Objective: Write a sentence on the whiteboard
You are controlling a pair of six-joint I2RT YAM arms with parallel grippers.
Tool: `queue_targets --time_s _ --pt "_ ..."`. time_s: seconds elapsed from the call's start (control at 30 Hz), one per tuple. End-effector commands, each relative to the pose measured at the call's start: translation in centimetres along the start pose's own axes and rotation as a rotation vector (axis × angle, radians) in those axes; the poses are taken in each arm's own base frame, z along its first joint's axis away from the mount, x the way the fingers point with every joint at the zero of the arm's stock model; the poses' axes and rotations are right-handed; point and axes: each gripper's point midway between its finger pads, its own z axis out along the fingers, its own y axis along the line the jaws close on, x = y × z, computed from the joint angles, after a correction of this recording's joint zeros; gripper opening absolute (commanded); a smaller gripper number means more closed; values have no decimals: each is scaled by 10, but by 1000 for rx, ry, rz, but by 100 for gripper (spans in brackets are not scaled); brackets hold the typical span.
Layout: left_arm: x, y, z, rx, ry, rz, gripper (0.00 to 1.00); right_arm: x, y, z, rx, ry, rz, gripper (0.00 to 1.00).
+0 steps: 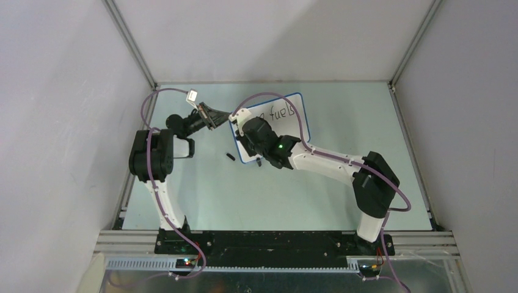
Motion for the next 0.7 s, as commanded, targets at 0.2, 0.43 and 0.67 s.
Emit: queue_targets --time_s 0.2,0.43,0.67 --pt "-3 -10 3 46 10 60 0 -18 -6 -3 28 -25 9 0" --pt "-3 -11 3 47 11 61 0 -11 -9 -4 38 -11 9 0" --pt "-3 -10 3 45 11 59 0 -9 -11 0 40 -7 5 0"
